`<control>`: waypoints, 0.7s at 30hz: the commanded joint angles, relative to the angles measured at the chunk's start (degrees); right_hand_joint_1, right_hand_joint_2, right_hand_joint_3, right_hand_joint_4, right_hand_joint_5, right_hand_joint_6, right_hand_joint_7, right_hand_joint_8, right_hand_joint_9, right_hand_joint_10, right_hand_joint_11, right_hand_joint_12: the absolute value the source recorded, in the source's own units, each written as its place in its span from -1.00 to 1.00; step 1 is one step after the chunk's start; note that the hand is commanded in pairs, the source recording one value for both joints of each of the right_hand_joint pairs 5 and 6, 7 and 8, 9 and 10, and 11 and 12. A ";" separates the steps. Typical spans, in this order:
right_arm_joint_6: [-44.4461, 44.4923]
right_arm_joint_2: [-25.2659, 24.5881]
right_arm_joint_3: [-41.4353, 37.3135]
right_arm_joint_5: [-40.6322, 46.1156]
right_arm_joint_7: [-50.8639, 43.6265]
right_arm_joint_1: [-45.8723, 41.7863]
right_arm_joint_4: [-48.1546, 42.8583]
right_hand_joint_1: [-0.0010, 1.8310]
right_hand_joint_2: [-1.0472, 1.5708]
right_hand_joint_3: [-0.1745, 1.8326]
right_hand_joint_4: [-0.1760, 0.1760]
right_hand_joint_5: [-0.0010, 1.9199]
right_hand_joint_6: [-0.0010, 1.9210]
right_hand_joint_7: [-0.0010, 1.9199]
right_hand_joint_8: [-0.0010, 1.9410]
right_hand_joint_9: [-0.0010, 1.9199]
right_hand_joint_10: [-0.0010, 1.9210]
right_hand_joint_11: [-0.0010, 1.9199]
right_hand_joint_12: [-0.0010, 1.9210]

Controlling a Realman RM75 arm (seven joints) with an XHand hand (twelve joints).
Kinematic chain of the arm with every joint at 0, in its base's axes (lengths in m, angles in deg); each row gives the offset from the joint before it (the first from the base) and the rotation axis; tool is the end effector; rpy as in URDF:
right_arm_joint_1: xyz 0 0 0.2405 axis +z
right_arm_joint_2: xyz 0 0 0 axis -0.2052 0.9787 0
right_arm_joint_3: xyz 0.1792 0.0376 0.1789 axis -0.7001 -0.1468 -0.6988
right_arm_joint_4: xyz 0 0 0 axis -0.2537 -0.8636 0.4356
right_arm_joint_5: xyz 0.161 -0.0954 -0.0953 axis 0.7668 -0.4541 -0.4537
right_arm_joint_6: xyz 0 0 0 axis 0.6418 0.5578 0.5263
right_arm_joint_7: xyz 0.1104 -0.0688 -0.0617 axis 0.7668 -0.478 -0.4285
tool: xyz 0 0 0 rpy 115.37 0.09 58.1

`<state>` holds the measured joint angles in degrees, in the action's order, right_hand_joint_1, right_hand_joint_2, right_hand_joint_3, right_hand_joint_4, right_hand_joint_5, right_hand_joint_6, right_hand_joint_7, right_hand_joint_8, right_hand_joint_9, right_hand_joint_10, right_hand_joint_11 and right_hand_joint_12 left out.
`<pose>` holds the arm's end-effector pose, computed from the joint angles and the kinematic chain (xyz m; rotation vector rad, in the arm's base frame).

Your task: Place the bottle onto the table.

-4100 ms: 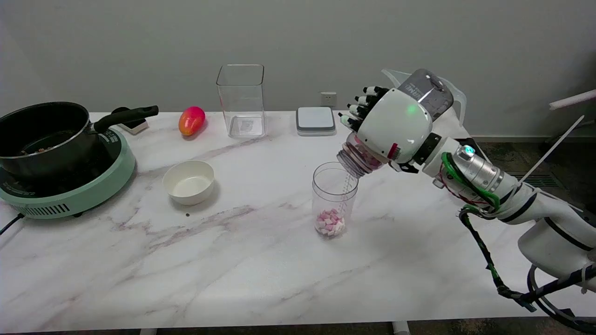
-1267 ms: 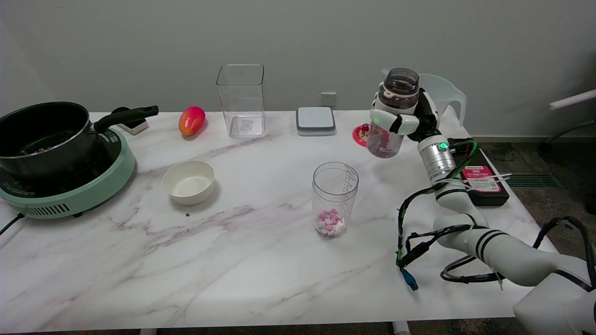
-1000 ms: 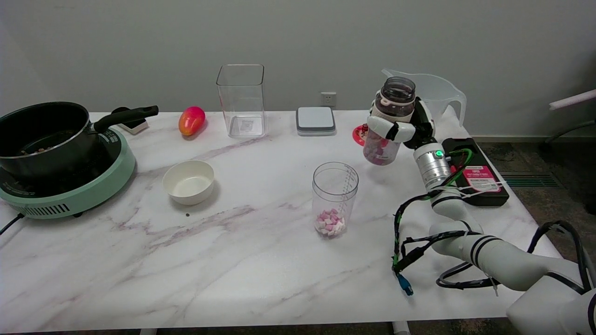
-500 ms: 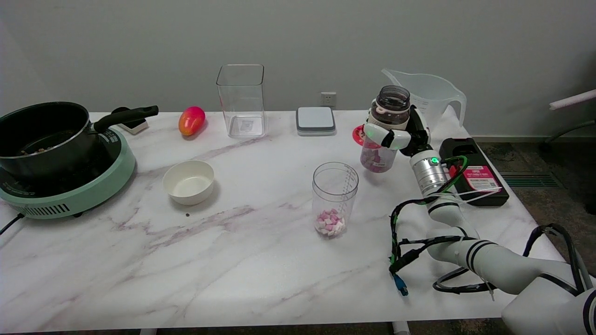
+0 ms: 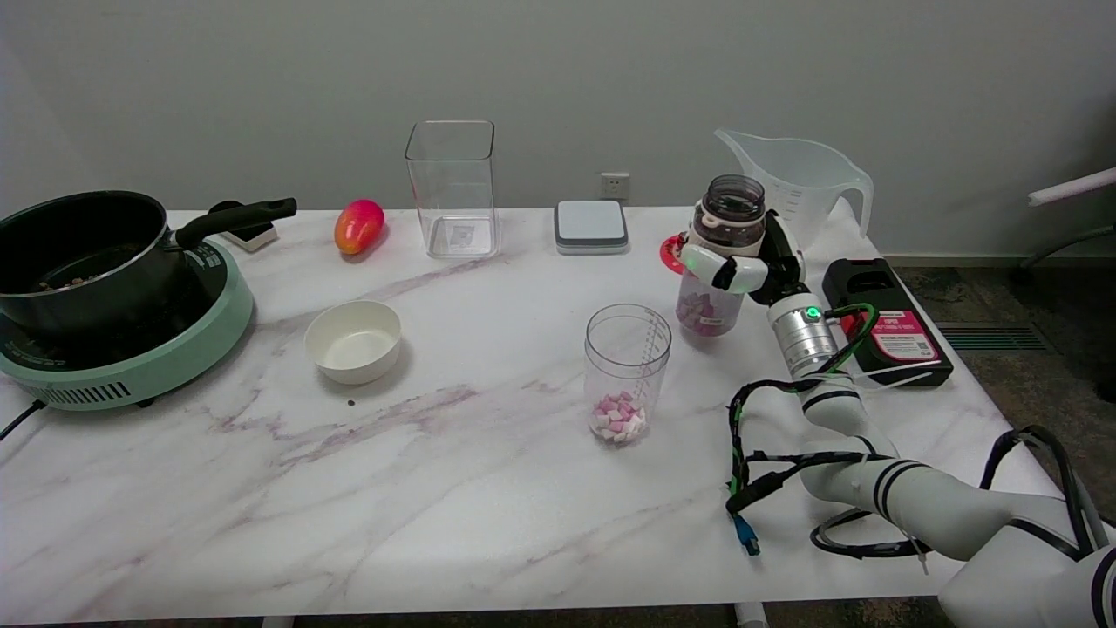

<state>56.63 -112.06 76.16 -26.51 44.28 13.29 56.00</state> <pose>-0.3127 -0.3893 0.4193 1.1813 -0.9672 1.5610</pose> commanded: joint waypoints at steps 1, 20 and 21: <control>0.38 -0.30 0.14 -0.09 -0.10 -1.44 0.59 0.67 -0.21 0.44 0.00 0.22 0.22 0.42 0.40 0.32 0.32 0.13 0.13; 1.83 -0.21 -0.18 -0.09 0.30 -2.33 0.11 0.42 -0.92 0.56 0.00 -0.70 -0.70 0.04 0.03 0.01 0.01 -0.29 -0.29; 1.98 -0.13 -0.18 -0.09 0.30 -2.48 0.03 0.42 -0.94 0.55 0.00 -0.72 -0.72 0.02 0.01 -0.01 -0.02 -0.31 -0.31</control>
<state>57.50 -112.28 76.24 -26.52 44.43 11.69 56.29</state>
